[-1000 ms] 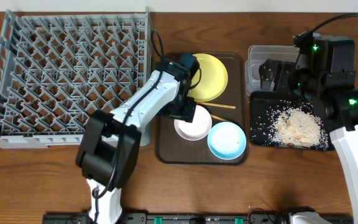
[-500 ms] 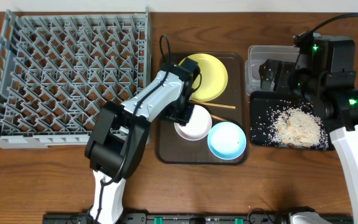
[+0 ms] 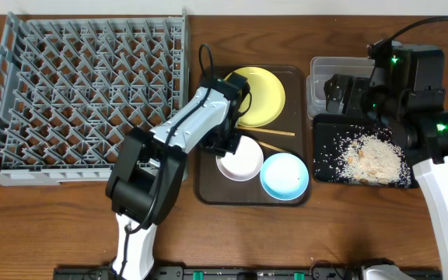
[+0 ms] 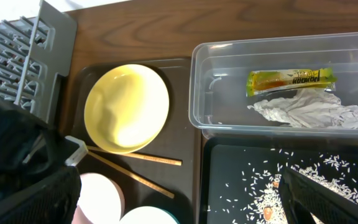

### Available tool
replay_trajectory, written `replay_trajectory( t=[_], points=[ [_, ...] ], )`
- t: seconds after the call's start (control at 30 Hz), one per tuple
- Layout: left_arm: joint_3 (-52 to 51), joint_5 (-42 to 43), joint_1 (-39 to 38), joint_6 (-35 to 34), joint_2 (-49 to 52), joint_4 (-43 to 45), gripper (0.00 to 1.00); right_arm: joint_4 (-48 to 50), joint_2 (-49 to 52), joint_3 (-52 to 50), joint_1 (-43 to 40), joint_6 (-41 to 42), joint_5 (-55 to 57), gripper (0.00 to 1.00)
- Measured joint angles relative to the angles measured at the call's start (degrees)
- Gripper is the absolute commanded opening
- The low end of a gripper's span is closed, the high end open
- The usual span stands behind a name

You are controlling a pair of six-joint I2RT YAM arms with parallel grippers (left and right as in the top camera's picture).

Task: Sort waste into correct bins and load items into the dishwasher
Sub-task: 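Lower the left gripper onto the pink bowl rim and grasp, then lift the pink bowl with the left gripper and carry it to the rack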

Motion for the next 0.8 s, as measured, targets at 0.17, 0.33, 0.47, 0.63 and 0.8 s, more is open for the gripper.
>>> replay_trajectory(
  t=[0.17, 0.33, 0.47, 0.63, 0.8],
  points=[
    [1.01, -1.07, 0.0, -1.73, -5.35, -0.57, 0.07, 1.33, 0.0, 0.0, 0.0, 0.02, 0.85, 0.99],
    [2.25, -5.09, 0.24, -3.63, -15.12, -0.68, 0.07, 1.51, 0.0, 0.0, -0.02, 0.02, 1.09, 0.99],
    [2.86, -8.61, 1.31, -4.44, -20.0, -0.55, 0.08, 1.7, 0.0, 0.0, -0.26, -0.02, 2.51, 0.99],
    [2.89, -10.67, 3.82, -4.55, -20.24, -0.17, 0.07, 1.6, -0.37, 0.0, -5.18, -0.24, 3.56, 0.99],
    [2.89, -13.05, 5.73, -4.68, -20.13, 2.34, 0.08, 1.53, -1.16, 0.0, -13.81, -0.17, 4.13, 0.99]
  ],
)
